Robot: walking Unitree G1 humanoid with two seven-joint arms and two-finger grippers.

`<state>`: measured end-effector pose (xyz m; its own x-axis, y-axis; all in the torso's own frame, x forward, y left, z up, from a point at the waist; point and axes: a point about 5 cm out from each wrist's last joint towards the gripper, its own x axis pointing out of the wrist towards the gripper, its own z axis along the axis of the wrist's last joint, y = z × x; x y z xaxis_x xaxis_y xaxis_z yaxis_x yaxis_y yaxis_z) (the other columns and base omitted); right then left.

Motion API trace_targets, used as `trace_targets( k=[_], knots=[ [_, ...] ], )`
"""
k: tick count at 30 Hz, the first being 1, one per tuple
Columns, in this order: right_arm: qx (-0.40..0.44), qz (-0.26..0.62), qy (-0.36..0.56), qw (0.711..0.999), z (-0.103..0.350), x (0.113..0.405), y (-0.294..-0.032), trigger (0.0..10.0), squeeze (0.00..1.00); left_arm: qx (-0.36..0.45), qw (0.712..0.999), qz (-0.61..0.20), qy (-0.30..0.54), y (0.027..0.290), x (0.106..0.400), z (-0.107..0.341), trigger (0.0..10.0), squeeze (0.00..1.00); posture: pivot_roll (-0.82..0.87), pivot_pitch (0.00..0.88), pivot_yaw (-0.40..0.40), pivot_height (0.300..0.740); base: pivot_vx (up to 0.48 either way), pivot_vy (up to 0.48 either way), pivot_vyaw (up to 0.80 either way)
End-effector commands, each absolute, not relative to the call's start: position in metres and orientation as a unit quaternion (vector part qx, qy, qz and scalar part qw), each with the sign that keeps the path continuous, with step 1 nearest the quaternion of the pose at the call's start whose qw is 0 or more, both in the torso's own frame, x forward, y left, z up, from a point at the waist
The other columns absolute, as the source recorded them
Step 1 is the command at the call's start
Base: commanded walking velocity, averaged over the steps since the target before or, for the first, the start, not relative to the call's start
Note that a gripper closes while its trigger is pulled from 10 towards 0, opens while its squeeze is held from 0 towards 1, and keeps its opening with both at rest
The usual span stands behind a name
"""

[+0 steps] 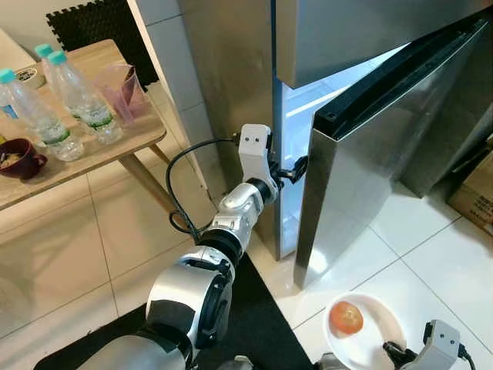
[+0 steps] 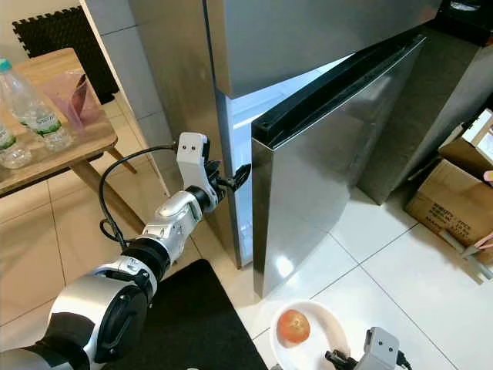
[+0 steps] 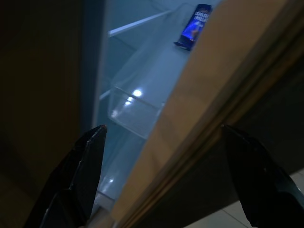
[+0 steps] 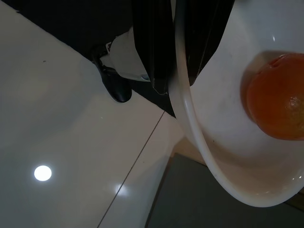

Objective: Restocking fridge

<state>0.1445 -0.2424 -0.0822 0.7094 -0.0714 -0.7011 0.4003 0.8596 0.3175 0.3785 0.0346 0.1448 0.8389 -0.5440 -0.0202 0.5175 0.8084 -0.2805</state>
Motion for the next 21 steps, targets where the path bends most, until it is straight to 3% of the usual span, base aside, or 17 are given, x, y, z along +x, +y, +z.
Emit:
trace_targets(
  k=[1, 2, 5, 7, 8, 10, 11, 12, 13, 14, 16, 19, 21],
  knots=[
    [0.244, -0.136, 0.395, 0.875, -0.093, 0.121, -0.234, 10.0, 0.00, -0.177, 0.911, -0.368, 0.059, -0.026, 0.357, 0.149, 10.0, 0.00, -0.18, 0.130, 0.083, 0.740, 0.000, 0.000, 0.00],
    [0.244, -0.136, 0.395, 0.875, -0.093, 0.121, -0.234, 10.0, 0.00, -0.177, 0.911, -0.368, 0.059, -0.026, 0.357, 0.149, 10.0, 0.00, -0.18, 0.130, 0.083, 0.740, 0.000, 0.000, 0.00],
    [0.245, -0.138, 0.394, 0.875, -0.094, 0.120, -0.235, 10.0, 0.00, -0.195, 0.849, -0.488, 0.053, -0.060, 0.333, 0.151, 10.0, 0.00, -0.18, 0.130, 0.084, 0.740, 0.000, 0.000, 0.00],
    [0.245, -0.139, 0.395, 0.874, -0.094, 0.119, -0.235, 10.0, 0.00, -0.189, 0.788, -0.584, 0.044, -0.082, 0.309, 0.150, 10.0, 0.00, -0.18, 0.130, 0.082, 0.740, 0.000, 0.000, 0.00],
    [0.245, -0.139, 0.395, 0.874, -0.094, 0.119, -0.235, 10.0, 0.00, -0.189, 0.788, -0.584, 0.044, -0.082, 0.309, 0.150, 10.0, 0.00, -0.18, 0.130, 0.082, 0.740, 0.000, 0.000, 0.00],
    [0.245, -0.139, 0.395, 0.874, -0.094, 0.119, -0.235, 10.0, 0.00, -0.196, 0.712, -0.673, 0.045, -0.099, 0.283, 0.146, 10.0, 0.00, -0.18, 0.130, 0.082, 0.740, 0.000, 0.000, 0.00],
    [0.245, -0.139, 0.395, 0.874, -0.094, 0.119, -0.235, 10.0, 0.00, -0.195, 0.656, -0.727, 0.055, -0.105, 0.264, 0.140, 10.0, 0.00, -0.17, 0.130, 0.077, 0.740, 0.000, 0.000, 0.00],
    [0.245, -0.139, 0.395, 0.874, -0.094, 0.119, -0.235, 10.0, 0.00, -0.195, 0.656, -0.727, 0.055, -0.105, 0.264, 0.140, 10.0, 0.00, -0.17, 0.130, 0.077, 0.740, 0.000, 0.000, 0.00],
    [0.245, -0.139, 0.395, 0.874, -0.094, 0.119, -0.235, 10.0, 0.00, -0.196, 0.617, -0.759, 0.062, -0.108, 0.252, 0.136, 10.0, 0.00, -0.17, 0.130, 0.077, 0.740, 0.000, 0.000, 0.00],
    [0.245, -0.139, 0.395, 0.874, -0.094, 0.119, -0.235, 10.0, 0.00, -0.196, 0.617, -0.759, 0.062, -0.108, 0.252, 0.136, 10.0, 0.00, -0.17, 0.130, 0.077, 0.740, 0.000, 0.000, 0.00],
    [0.245, -0.138, 0.395, 0.875, -0.094, 0.120, -0.235, 10.0, 0.00, -0.204, 0.551, -0.805, 0.085, -0.101, 0.236, 0.128, 10.0, 0.00, -0.17, 0.130, 0.074, 0.740, 0.000, 0.000, 0.00],
    [0.245, -0.137, 0.395, 0.875, -0.094, 0.121, -0.234, 10.0, 0.00, -0.241, 0.546, -0.796, 0.107, -0.085, 0.245, 0.123, 10.0, 0.00, -0.16, 0.131, 0.071, 0.740, 0.000, 0.000, 0.00],
    [0.245, -0.136, 0.396, 0.875, -0.094, 0.121, -0.234, 10.0, 0.00, -0.269, 0.563, -0.773, 0.115, -0.068, 0.257, 0.119, 10.0, 0.00, -0.16, 0.131, 0.069, 0.740, 0.000, 0.000, 0.00]
  ],
)
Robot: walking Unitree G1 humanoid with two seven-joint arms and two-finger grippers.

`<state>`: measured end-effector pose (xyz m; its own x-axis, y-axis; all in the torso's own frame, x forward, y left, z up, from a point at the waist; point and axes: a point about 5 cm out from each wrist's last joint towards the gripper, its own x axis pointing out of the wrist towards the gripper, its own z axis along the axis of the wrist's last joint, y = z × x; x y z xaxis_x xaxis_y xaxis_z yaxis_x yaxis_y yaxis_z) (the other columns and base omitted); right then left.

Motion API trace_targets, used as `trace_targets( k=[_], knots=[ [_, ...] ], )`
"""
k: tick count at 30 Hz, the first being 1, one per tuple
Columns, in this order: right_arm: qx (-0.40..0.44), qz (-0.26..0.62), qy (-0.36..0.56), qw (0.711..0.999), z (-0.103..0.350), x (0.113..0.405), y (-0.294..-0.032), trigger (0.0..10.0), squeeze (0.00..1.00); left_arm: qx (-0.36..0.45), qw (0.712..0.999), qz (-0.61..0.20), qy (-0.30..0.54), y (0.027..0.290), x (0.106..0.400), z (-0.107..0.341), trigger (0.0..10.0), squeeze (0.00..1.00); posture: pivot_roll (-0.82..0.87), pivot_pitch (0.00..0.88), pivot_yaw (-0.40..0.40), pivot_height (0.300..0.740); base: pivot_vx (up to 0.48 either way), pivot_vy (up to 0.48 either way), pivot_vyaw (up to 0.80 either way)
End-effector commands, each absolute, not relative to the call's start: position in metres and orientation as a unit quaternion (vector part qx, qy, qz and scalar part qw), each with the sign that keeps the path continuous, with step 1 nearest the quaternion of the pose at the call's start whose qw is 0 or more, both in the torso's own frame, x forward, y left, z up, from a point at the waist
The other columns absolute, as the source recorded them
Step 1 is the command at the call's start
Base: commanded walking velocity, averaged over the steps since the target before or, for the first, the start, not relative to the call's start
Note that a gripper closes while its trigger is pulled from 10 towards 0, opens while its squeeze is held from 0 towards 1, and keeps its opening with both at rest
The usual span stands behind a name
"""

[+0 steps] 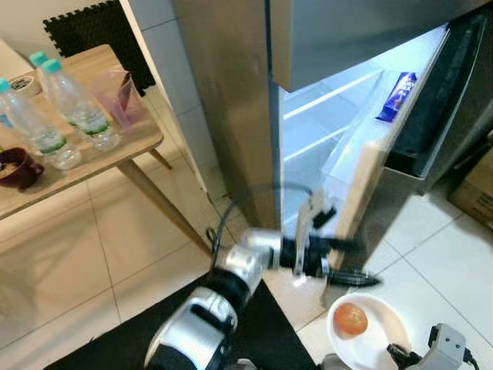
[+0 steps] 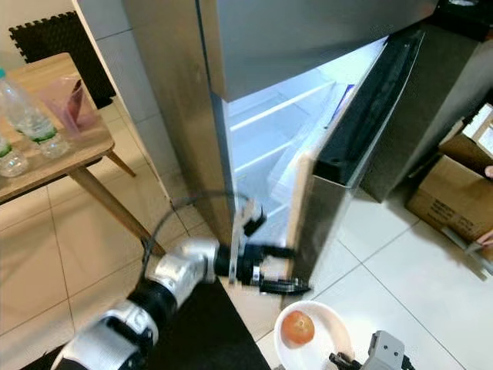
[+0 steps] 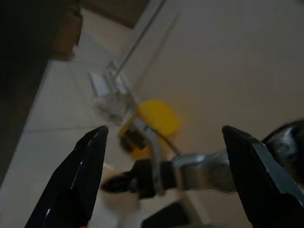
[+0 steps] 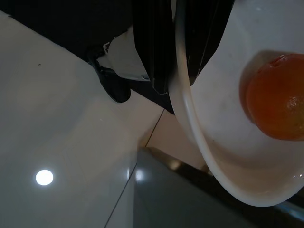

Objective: Restocking fridge

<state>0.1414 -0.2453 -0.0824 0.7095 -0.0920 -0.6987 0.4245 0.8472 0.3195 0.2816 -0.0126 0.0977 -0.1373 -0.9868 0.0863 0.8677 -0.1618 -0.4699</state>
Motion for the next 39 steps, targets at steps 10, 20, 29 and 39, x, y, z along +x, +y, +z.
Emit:
trace_targets(
  k=[10, 20, 29, 39],
  knots=[
    [0.246, -0.133, 0.399, 0.873, -0.094, 0.122, -0.231, 10.0, 0.00, -0.283, 0.639, -0.696, 0.165, -0.014, 0.266, 0.079, 10.0, 0.00, -0.14, 0.132, 0.067, 0.740, 0.000, 0.000, 0.00],
    [0.215, -0.100, 0.416, 0.878, -0.095, 0.123, -0.227, 10.0, 0.00, -0.240, 0.856, -0.332, 0.315, 0.093, 0.265, -0.015, 10.0, 0.00, -0.13, 0.128, 0.064, 0.740, 0.000, 0.000, 0.00],
    [0.177, 0.007, 0.414, 0.893, -0.091, 0.139, -0.208, 10.0, 0.00, -0.188, 0.888, -0.122, 0.401, 0.167, 0.226, -0.056, 10.0, 0.00, -0.14, 0.126, 0.063, 0.740, 0.000, 0.000, 0.00],
    [0.200, 0.083, 0.374, 0.902, -0.079, 0.169, -0.189, 10.0, 0.00, -0.181, 0.884, -0.026, 0.429, 0.201, 0.196, -0.072, 10.0, 0.00, -0.12, 0.122, 0.063, 0.740, 0.000, 0.000, 0.00]
  ],
)
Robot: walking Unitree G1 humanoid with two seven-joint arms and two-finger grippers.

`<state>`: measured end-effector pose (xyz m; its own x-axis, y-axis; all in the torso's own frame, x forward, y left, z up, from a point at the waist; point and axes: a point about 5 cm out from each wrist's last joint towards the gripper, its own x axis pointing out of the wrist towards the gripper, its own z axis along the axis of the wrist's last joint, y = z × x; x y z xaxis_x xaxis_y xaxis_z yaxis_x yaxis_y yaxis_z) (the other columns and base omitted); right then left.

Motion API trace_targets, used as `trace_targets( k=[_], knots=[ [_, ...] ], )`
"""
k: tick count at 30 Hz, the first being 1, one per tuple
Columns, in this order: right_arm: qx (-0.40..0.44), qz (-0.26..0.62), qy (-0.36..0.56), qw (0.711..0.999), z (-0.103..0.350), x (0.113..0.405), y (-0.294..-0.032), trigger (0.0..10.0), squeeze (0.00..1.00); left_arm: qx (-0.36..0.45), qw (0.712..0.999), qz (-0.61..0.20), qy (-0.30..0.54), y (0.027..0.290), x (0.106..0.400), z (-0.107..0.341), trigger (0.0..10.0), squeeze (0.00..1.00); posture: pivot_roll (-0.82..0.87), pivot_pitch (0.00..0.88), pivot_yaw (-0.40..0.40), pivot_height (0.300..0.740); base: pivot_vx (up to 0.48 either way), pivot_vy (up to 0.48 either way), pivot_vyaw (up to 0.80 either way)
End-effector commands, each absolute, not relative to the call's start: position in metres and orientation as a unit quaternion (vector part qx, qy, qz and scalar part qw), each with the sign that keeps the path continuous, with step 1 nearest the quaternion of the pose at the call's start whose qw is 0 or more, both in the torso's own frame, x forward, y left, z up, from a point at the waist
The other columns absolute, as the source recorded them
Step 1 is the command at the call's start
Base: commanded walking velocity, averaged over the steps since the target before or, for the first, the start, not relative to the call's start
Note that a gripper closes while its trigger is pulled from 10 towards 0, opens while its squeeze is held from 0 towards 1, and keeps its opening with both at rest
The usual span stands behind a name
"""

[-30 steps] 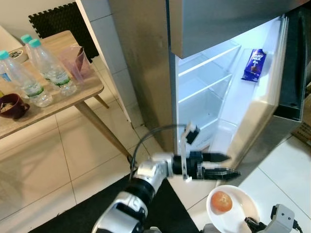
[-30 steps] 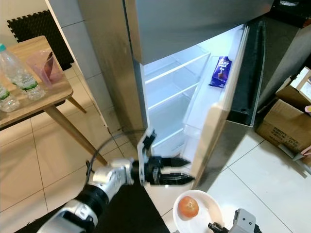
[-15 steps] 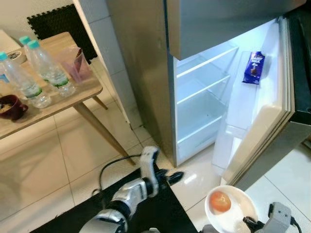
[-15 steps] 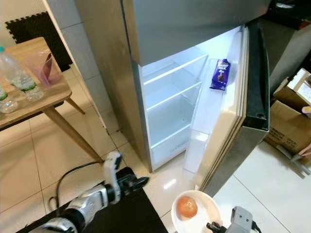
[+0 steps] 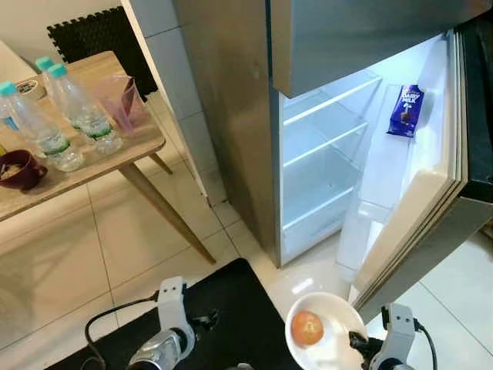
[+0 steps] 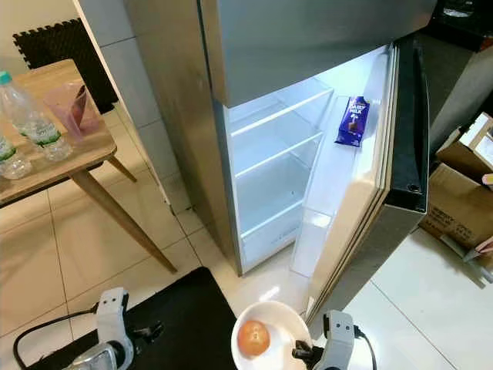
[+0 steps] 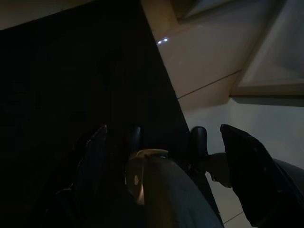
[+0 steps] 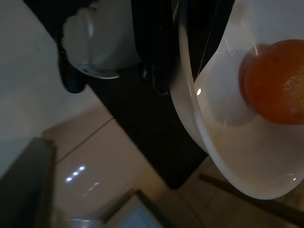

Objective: Restocking fridge

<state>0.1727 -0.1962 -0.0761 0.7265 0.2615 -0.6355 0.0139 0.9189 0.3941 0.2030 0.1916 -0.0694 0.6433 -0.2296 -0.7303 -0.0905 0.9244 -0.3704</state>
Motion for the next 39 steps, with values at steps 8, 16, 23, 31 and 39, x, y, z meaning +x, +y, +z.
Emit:
trace_targets(
  k=[8, 16, 23, 31, 39],
  knots=[
    [0.226, 0.020, 0.275, 0.934, -0.052, 0.217, -0.201, 10.0, 0.00, -0.171, 0.882, -0.010, 0.439, 0.199, 0.191, -0.076, 10.0, 0.00, -0.12, 0.112, 0.065, 0.740, 0.000, 0.000, 0.00],
    [0.244, -0.022, 0.231, 0.942, -0.037, 0.237, -0.212, 10.0, 0.00, -0.167, 0.877, -0.007, 0.450, 0.197, 0.185, -0.079, 10.0, 0.00, -0.12, 0.107, 0.064, 0.740, 0.000, 0.000, 0.00],
    [0.260, -0.084, 0.222, 0.936, -0.033, 0.241, -0.224, 10.0, 0.00, -0.171, 0.872, -0.009, 0.458, 0.194, 0.179, -0.083, 10.0, 0.00, -0.12, 0.110, 0.060, 0.740, 0.000, 0.000, 0.00],
    [0.278, -0.187, 0.210, 0.919, -0.033, 0.231, -0.256, 10.0, 0.00, -0.172, 0.870, -0.009, 0.463, 0.192, 0.176, -0.085, 10.0, 0.00, -0.13, 0.110, 0.059, 0.740, 0.000, 0.000, 0.00],
    [0.286, -0.248, 0.188, 0.906, -0.027, 0.225, -0.284, 10.0, 0.00, -0.172, 0.869, -0.012, 0.463, 0.192, 0.176, -0.084, 10.0, 0.00, -0.13, 0.111, 0.061, 0.740, 0.000, 0.000, 0.00]
  ],
)
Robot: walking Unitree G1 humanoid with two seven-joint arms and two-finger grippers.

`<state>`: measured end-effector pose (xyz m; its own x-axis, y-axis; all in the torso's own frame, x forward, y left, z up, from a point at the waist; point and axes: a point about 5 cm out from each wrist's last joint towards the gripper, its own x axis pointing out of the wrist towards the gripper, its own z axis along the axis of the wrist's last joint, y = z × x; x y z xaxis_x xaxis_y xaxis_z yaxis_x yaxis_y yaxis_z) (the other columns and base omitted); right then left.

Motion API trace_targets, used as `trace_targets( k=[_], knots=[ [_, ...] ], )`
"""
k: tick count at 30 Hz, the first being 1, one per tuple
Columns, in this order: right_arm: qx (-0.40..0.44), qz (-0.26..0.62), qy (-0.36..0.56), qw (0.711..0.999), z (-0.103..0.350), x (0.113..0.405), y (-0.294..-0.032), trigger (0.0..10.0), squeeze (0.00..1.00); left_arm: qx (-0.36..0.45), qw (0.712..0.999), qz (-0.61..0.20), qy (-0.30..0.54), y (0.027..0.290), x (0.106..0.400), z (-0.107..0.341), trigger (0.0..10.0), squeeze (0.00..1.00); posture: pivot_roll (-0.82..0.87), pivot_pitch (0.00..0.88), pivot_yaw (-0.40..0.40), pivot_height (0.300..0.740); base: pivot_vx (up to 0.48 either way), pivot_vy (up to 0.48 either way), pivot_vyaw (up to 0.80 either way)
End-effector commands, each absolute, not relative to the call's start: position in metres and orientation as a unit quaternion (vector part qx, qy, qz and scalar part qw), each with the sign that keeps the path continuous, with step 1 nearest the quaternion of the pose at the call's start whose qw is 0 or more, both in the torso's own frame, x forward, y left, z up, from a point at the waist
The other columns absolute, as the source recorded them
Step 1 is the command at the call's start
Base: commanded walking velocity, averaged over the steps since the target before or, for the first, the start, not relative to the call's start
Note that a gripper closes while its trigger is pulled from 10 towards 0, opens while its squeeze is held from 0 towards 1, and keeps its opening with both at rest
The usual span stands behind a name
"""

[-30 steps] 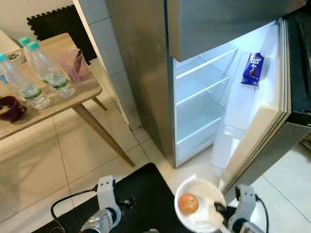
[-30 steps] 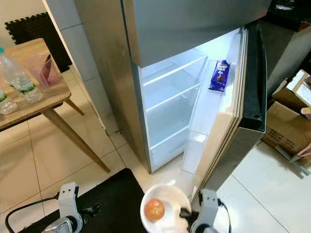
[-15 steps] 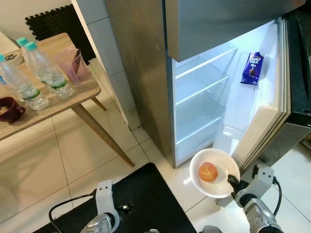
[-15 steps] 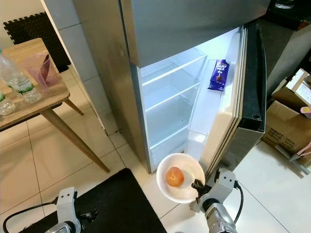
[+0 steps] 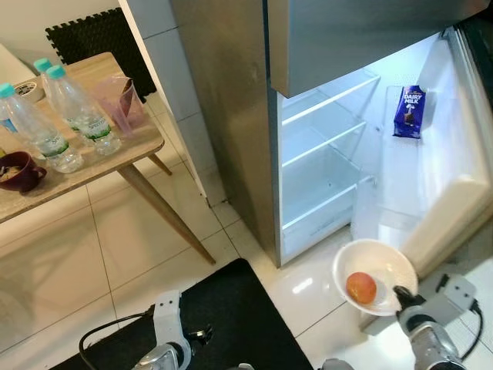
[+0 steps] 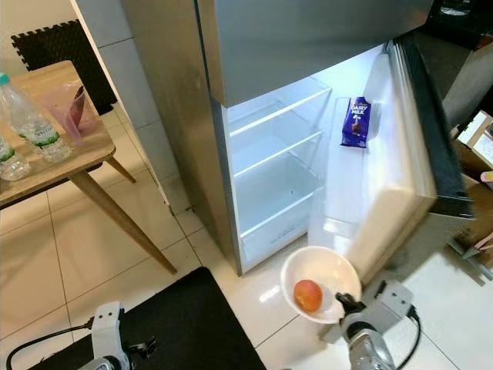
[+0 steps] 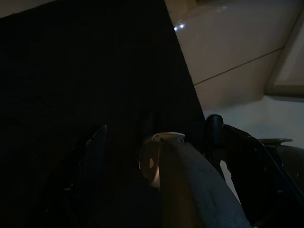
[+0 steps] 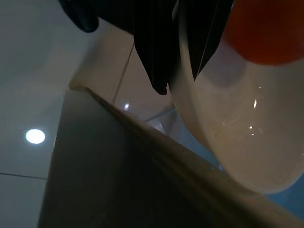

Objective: Restocking fridge

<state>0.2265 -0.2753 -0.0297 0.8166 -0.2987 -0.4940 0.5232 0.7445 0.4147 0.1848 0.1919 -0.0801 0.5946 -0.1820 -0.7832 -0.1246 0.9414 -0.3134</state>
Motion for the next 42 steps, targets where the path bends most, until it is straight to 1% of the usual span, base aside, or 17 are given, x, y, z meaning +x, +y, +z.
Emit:
trace_targets(
  k=[1, 3, 8, 11, 14, 19, 20, 21, 22, 23, 28, 30, 31, 33, 35, 37, 42],
  knots=[
    [0.286, -0.254, 0.186, 0.905, -0.026, 0.224, -0.287, 10.0, 0.00, -0.172, 0.869, -0.013, 0.463, 0.191, 0.176, -0.084, 10.0, 0.00, -0.13, 0.111, 0.061, 0.740, 0.000, 0.000, 0.00],
    [0.286, -0.265, 0.181, 0.903, -0.025, 0.222, -0.293, 10.0, 0.00, -0.173, 0.869, -0.013, 0.463, 0.191, 0.176, -0.084, 10.0, 0.00, -0.13, 0.111, 0.061, 0.740, 0.000, 0.000, 0.00],
    [0.286, -0.344, 0.146, 0.882, -0.013, 0.205, -0.336, 10.0, 0.00, -0.173, 0.869, -0.015, 0.464, 0.190, 0.176, -0.085, 10.0, 0.00, -0.13, 0.110, 0.063, 0.740, 0.000, 0.000, 0.00],
    [0.279, -0.370, 0.137, 0.876, -0.009, 0.195, -0.351, 10.0, 0.00, -0.173, 0.868, -0.016, 0.465, 0.190, 0.175, -0.085, 10.0, 0.00, -0.13, 0.110, 0.062, 0.740, 0.000, 0.000, 0.00],
    [0.278, -0.381, 0.133, 0.872, -0.008, 0.189, -0.358, 10.0, 0.00, -0.173, 0.868, -0.016, 0.466, 0.190, 0.174, -0.085, 10.0, 0.00, -0.13, 0.111, 0.063, 0.740, 0.000, 0.000, 0.00],
    [0.280, -0.380, 0.141, 0.870, -0.012, 0.188, -0.354, 10.0, 0.00, -0.173, 0.868, -0.017, 0.465, 0.189, 0.175, -0.085, 10.0, 0.00, -0.13, 0.109, 0.064, 0.740, 0.000, 0.000, 0.00],
    [0.283, -0.370, 0.152, 0.872, -0.017, 0.189, -0.346, 10.0, 0.00, -0.174, 0.868, -0.018, 0.465, 0.189, 0.175, -0.085, 10.0, 0.00, -0.13, 0.107, 0.064, 0.740, 0.000, 0.000, 0.00],
    [0.283, -0.370, 0.152, 0.872, -0.017, 0.189, -0.346, 10.0, 0.00, -0.174, 0.868, -0.018, 0.465, 0.189, 0.175, -0.085, 10.0, 0.00, -0.13, 0.107, 0.064, 0.740, 0.000, 0.000, 0.00],
    [0.289, -0.346, 0.169, 0.876, -0.024, 0.192, -0.331, 10.0, 0.00, -0.181, 0.867, -0.020, 0.464, 0.188, 0.176, -0.085, 10.0, 0.00, -0.12, 0.107, 0.065, 0.740, 0.000, 0.000, 0.00],
    [0.289, -0.346, 0.169, 0.876, -0.024, 0.192, -0.331, 10.0, 0.00, -0.181, 0.867, -0.020, 0.464, 0.188, 0.176, -0.085, 10.0, 0.00, -0.12, 0.107, 0.065, 0.740, 0.000, 0.000, 0.00],
    [0.290, -0.304, 0.198, 0.886, -0.034, 0.196, -0.309, 10.0, 0.00, -0.183, 0.867, -0.025, 0.462, 0.187, 0.177, -0.084, 10.0, 0.00, -0.12, 0.105, 0.065, 0.740, 0.000, 0.000, 0.00],
    [0.283, -0.277, 0.217, 0.892, -0.041, 0.196, -0.295, 10.0, 0.00, -0.181, 0.868, -0.025, 0.461, 0.188, 0.177, -0.084, 10.0, 0.00, -0.12, 0.105, 0.063, 0.740, 0.000, 0.000, 0.00],
    [0.283, -0.277, 0.217, 0.892, -0.041, 0.196, -0.295, 10.0, 0.00, -0.181, 0.868, -0.025, 0.461, 0.188, 0.177, -0.084, 10.0, 0.00, -0.12, 0.105, 0.063, 0.740, 0.000, 0.000, 0.00],
    [0.271, -0.252, 0.236, 0.899, -0.046, 0.195, -0.284, 10.0, 0.00, -0.180, 0.869, -0.026, 0.461, 0.188, 0.177, -0.084, 10.0, 0.00, -0.12, 0.104, 0.059, 0.740, 0.000, 0.000, 0.00],
    [0.247, -0.204, 0.268, 0.909, -0.054, 0.194, -0.264, 10.0, 0.00, -0.183, 0.869, -0.030, 0.459, 0.187, 0.177, -0.084, 10.0, 0.00, -0.11, 0.103, 0.055, 0.740, 0.000, 0.000, 0.00],
    [0.240, -0.193, 0.275, 0.911, -0.056, 0.193, -0.260, 10.0, 0.00, -0.184, 0.869, -0.032, 0.458, 0.187, 0.177, -0.084, 10.0, 0.00, -0.11, 0.102, 0.054, 0.740, 0.000, 0.000, 0.00],
    [0.222, -0.131, 0.309, 0.916, -0.065, 0.188, -0.236, 10.0, 0.00, -0.180, 0.869, -0.042, 0.460, 0.184, 0.176, -0.084, 10.0, 0.00, -0.11, 0.095, 0.051, 0.740, 0.000, 0.000, 0.00]
  ],
)
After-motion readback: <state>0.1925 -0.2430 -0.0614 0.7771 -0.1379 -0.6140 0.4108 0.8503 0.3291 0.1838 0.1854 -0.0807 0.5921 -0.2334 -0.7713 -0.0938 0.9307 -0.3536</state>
